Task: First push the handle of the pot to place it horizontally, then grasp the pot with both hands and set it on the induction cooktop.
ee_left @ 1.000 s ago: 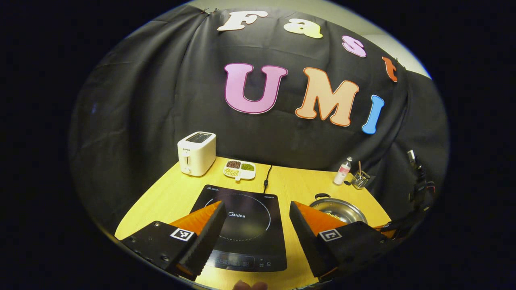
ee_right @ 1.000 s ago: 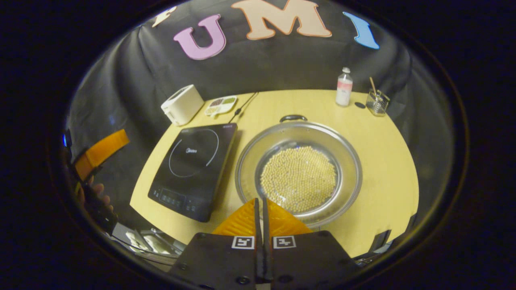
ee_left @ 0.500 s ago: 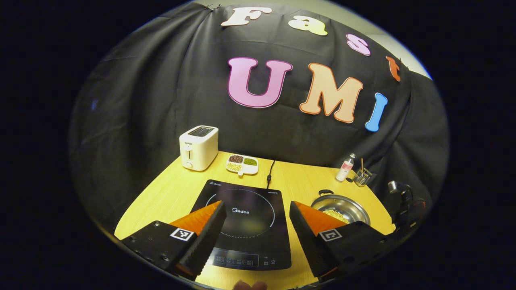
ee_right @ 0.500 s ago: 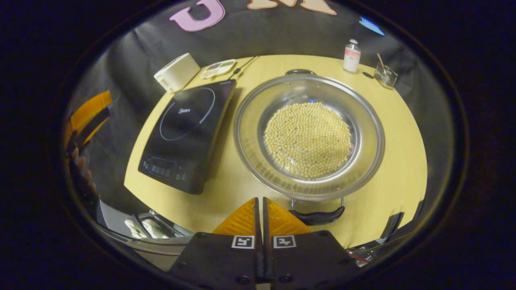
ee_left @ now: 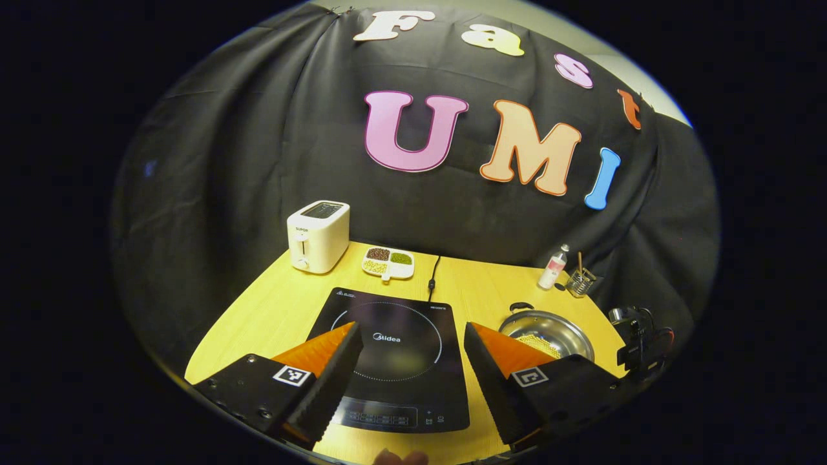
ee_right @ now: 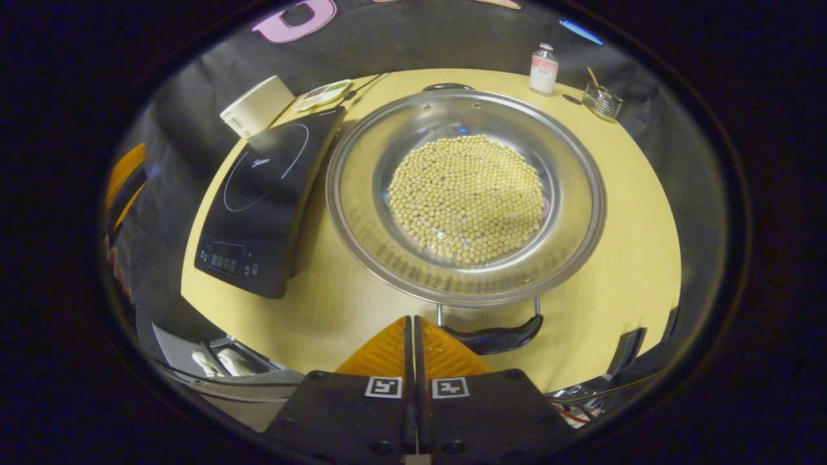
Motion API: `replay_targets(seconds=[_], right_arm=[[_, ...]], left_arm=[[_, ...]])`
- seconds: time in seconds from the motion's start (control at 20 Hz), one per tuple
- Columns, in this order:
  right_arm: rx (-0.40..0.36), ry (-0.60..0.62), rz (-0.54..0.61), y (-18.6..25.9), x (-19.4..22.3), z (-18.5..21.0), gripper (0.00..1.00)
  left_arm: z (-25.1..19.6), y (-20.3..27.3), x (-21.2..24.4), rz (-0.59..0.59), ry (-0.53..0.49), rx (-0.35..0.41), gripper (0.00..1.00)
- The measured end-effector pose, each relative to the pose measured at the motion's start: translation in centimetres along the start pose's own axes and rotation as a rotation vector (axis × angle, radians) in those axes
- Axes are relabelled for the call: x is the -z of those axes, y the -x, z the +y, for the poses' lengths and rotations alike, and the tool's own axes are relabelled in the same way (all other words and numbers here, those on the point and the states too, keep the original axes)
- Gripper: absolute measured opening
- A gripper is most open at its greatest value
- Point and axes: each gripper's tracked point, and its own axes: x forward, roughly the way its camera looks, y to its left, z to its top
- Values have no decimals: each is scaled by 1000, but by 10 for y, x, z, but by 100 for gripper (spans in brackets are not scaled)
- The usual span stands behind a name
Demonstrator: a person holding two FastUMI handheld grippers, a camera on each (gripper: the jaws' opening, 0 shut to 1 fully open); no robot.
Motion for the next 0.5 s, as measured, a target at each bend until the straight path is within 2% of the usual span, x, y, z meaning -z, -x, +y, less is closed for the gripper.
replay_targets(seconds=[0.25,0.5], right_arm=[[53,-37,-12,5,-2,-31,3],[34,-51,-8,3,-3,-56,3]], left_arm=[[-6,2,0,-1,-7,22,97],[-14,2,-1,1,-25,-17,96]])
